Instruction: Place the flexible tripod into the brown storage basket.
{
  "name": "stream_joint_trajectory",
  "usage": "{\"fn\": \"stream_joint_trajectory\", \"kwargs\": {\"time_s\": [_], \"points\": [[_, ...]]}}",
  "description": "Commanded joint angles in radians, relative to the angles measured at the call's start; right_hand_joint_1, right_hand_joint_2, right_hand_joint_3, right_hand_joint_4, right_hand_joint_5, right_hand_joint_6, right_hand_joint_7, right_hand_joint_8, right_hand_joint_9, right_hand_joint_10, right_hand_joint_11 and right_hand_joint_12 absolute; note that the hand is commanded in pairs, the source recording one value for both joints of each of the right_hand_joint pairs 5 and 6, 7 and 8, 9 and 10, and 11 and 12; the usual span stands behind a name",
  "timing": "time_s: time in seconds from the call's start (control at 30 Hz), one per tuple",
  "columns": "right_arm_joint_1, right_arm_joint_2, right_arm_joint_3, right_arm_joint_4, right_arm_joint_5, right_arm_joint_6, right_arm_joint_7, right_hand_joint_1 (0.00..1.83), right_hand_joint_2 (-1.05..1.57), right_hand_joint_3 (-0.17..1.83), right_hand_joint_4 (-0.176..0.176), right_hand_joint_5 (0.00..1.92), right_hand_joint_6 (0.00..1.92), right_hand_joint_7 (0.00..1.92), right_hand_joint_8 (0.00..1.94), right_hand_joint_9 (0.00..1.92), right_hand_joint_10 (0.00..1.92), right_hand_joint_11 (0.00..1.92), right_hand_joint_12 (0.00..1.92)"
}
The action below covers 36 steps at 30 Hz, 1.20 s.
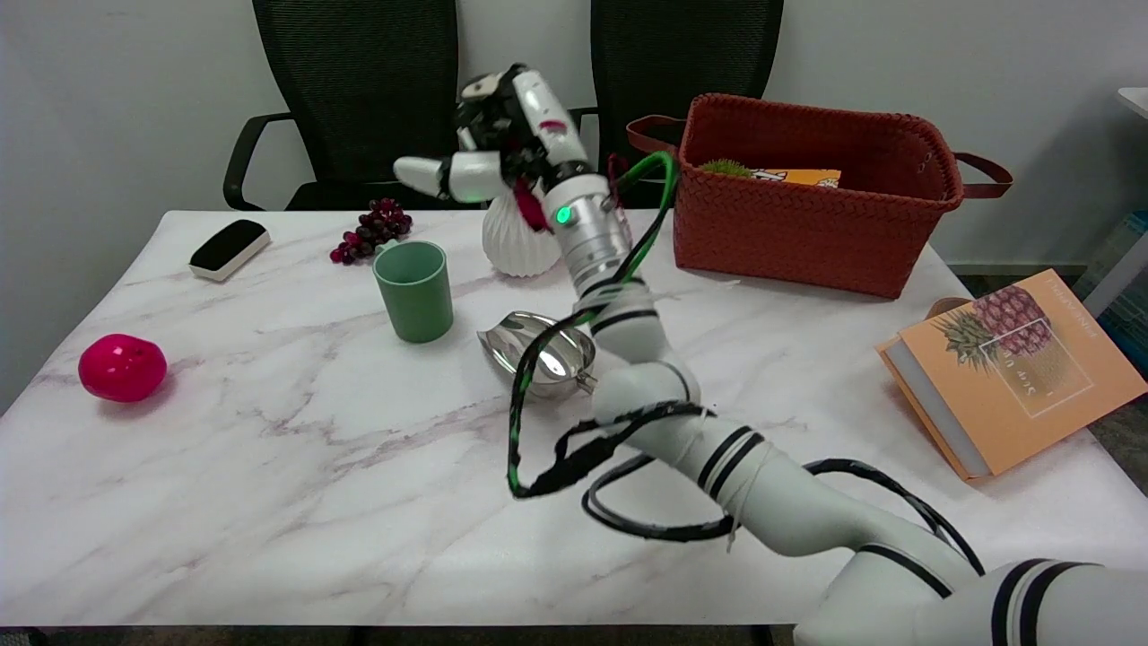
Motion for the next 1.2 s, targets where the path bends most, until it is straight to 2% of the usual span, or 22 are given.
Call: {"fn": "stream_joint_trajectory", "kwargs": {"time_s": [0.03, 0.4, 0.67, 0.87, 1.07, 1.2], "points": [[0.153, 0.120, 0.196, 0.076, 0.164, -0.121, -0.316, 1.06, 1.23, 0.31, 0.000, 1.85, 1.85, 1.92, 1.92, 1.92, 1.92, 1.92, 1.92], [0.251, 0.196, 0.193, 0.032, 0.288, -0.108, -0.401, 0.98, 1.40, 0.31, 0.000, 1.91, 1.91, 1.92, 1.92, 1.92, 1.92, 1.92, 1.92], [0.325, 0.219, 0.212, 0.013, 0.293, -0.119, -0.526, 0.92, 1.48, 0.32, 0.000, 1.92, 1.92, 1.92, 1.92, 1.92, 1.92, 1.92, 1.92], [0.410, 0.249, 0.223, -0.092, 0.382, -0.113, -0.613, 0.91, 1.55, 0.32, 0.000, 1.92, 1.92, 1.92, 1.92, 1.92, 1.92, 1.92, 1.92], [0.492, 0.284, 0.177, -0.251, 0.490, -0.083, -0.612, 0.88, 1.57, 0.29, 0.000, 1.92, 1.92, 1.92, 1.92, 1.92, 1.92, 1.92, 1.92], [0.530, 0.280, 0.158, -0.308, 0.508, -0.074, -0.615, 0.89, 1.57, 0.28, 0.000, 1.92, 1.92, 1.92, 1.92, 1.92, 1.92, 1.92, 1.92]]}}
